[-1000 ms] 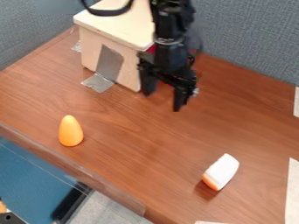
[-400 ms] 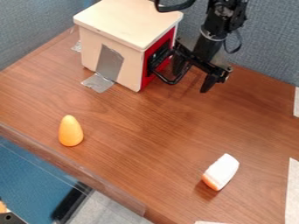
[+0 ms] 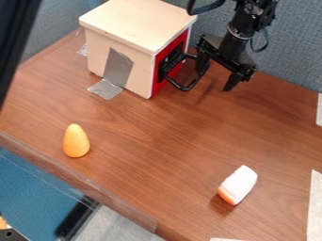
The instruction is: Open the drawer
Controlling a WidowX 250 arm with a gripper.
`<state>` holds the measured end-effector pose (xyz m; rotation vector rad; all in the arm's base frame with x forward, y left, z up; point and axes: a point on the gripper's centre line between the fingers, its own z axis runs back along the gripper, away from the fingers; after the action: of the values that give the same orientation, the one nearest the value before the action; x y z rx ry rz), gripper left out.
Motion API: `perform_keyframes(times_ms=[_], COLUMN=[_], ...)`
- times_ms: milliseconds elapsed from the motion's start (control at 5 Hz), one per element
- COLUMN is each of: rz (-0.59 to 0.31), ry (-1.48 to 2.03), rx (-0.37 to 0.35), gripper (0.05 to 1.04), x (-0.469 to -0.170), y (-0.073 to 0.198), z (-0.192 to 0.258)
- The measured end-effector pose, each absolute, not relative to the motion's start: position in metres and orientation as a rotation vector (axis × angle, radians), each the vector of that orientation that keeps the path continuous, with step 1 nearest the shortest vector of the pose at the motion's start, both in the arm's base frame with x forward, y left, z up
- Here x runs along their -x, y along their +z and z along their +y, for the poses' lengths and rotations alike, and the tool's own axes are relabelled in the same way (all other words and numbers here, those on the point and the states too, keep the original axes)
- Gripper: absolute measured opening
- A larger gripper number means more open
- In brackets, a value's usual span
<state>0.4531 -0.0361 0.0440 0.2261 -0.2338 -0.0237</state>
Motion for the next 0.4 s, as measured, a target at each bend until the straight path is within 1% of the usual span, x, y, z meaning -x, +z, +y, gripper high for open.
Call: perform_keyframes(times_ms=[400], rz=[-0.145], ry=[0.003], rx=[-0.297], gripper=[1.000], x=[-0.462], y=[0.015], z=[-0.012])
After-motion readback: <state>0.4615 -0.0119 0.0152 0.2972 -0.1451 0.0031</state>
